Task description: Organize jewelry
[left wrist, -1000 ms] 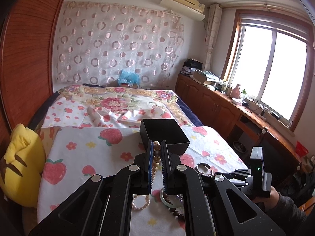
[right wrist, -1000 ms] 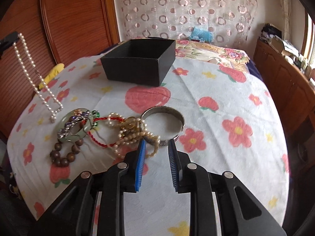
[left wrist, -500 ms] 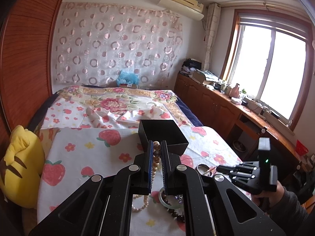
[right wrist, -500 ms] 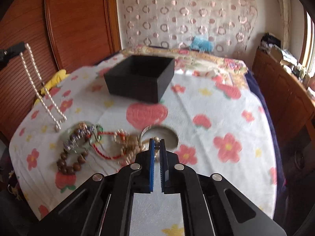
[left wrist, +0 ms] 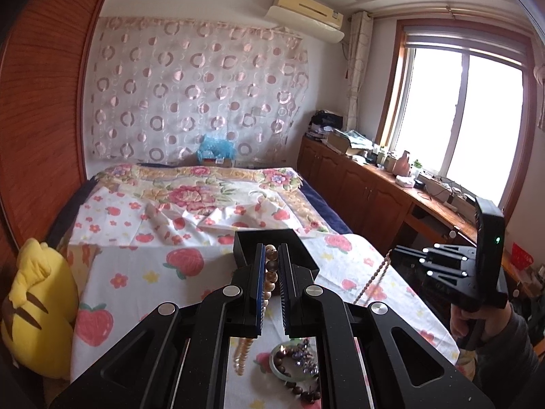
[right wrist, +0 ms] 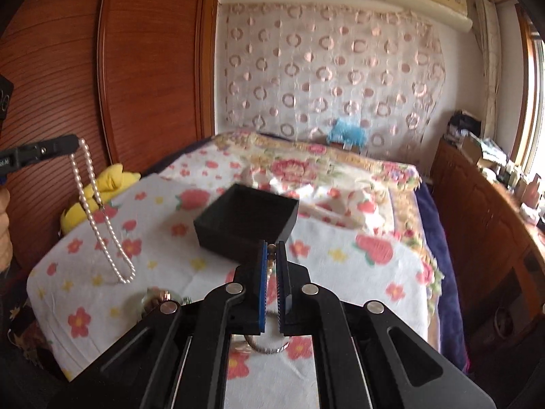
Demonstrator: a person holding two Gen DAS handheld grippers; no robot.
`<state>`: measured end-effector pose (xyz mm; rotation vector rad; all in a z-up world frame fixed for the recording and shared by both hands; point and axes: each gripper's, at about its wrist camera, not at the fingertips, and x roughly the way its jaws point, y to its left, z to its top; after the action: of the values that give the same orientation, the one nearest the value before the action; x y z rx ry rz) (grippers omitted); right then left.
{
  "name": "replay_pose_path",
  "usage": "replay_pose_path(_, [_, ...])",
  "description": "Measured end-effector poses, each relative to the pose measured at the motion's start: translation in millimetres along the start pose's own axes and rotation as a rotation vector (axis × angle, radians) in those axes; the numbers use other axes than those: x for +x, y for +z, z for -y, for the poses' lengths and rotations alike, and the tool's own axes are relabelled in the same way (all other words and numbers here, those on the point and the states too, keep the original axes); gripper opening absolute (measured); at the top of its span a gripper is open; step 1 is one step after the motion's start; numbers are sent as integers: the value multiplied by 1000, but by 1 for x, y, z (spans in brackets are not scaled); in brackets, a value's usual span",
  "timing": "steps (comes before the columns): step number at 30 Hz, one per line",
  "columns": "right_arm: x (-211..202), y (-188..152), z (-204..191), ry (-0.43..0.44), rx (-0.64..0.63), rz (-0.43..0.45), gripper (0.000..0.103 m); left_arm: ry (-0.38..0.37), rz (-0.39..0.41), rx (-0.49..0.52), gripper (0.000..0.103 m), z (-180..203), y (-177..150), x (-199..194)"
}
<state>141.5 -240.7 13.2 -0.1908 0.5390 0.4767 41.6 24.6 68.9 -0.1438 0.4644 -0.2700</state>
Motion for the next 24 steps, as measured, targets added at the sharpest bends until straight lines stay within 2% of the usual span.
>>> replay_pose_path(7, [-13,21,2,-15,-13,42,6,-7,26,18,7,7,16,-3])
replay_pose_path(24, [-34,46,9,-51,-27,106,6,-5,38,33,7,14,24,-3])
